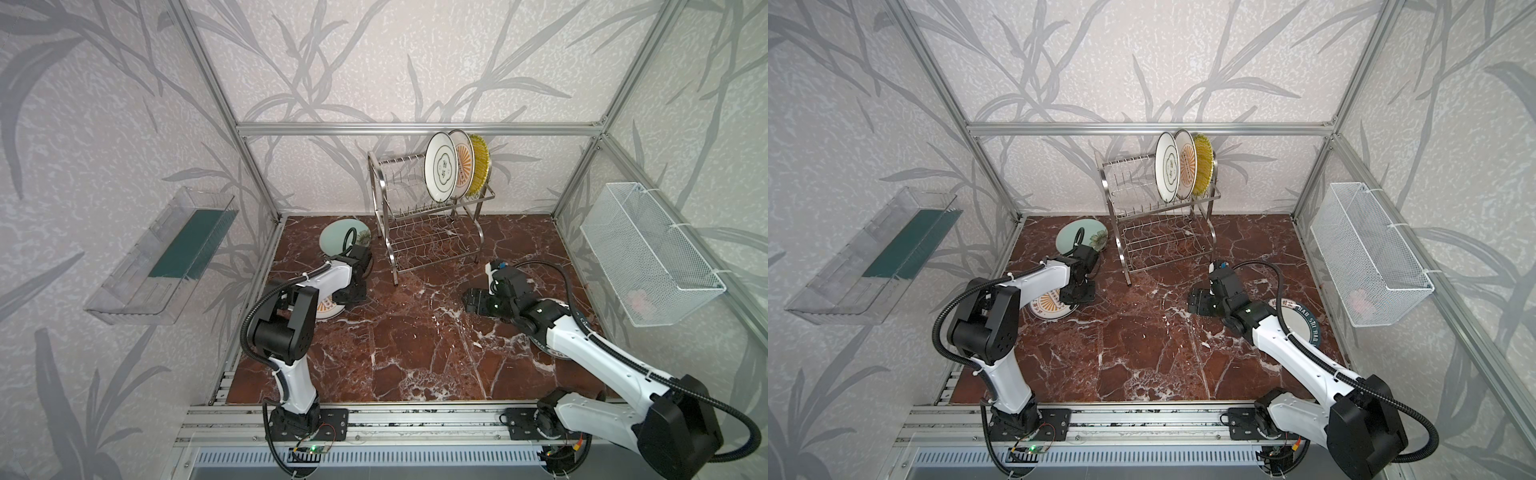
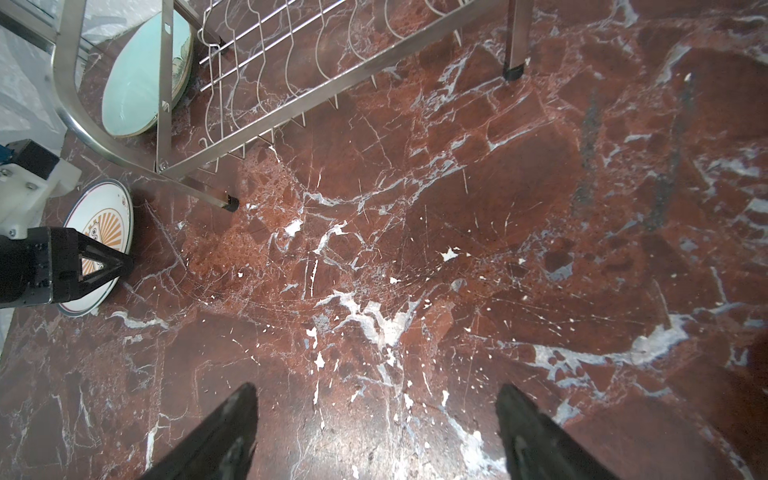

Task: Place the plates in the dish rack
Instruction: 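Lower the left gripper onto the rim of the red-text sunburst plate, then push the red-text sunburst plate with the left gripper toward the right gripper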

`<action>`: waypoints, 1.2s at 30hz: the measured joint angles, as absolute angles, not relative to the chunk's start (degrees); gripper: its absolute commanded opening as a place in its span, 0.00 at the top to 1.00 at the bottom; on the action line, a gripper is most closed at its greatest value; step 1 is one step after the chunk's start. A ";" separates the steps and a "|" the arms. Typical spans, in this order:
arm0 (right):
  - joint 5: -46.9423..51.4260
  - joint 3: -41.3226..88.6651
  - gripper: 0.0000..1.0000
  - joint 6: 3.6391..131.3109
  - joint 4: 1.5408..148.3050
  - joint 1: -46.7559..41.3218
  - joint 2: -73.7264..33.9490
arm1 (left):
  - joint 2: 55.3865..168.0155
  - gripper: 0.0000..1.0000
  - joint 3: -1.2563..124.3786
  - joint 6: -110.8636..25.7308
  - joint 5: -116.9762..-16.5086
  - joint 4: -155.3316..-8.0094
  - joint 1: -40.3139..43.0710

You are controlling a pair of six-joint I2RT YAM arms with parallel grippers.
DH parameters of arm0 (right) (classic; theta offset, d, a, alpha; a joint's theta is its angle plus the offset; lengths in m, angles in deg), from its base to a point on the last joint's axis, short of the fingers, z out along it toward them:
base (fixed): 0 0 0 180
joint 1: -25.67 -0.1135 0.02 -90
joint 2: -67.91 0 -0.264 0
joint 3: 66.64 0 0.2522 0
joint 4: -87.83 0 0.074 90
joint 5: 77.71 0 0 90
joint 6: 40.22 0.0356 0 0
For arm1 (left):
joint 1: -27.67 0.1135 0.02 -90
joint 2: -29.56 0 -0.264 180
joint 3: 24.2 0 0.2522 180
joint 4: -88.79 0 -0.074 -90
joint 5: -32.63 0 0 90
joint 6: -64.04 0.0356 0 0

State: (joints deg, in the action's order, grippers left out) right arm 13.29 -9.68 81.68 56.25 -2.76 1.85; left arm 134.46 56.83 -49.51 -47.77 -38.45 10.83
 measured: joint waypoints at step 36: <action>14.60 -10.14 0.12 81.68 55.61 -2.76 4.12 | 133.13 0.87 56.63 -53.20 -54.50 -38.53 0.66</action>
State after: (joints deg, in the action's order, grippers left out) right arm 14.60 -10.14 81.68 55.61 -2.76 4.12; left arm 133.13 56.63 -53.20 -54.50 -38.53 0.66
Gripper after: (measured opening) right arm 0.883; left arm 0.136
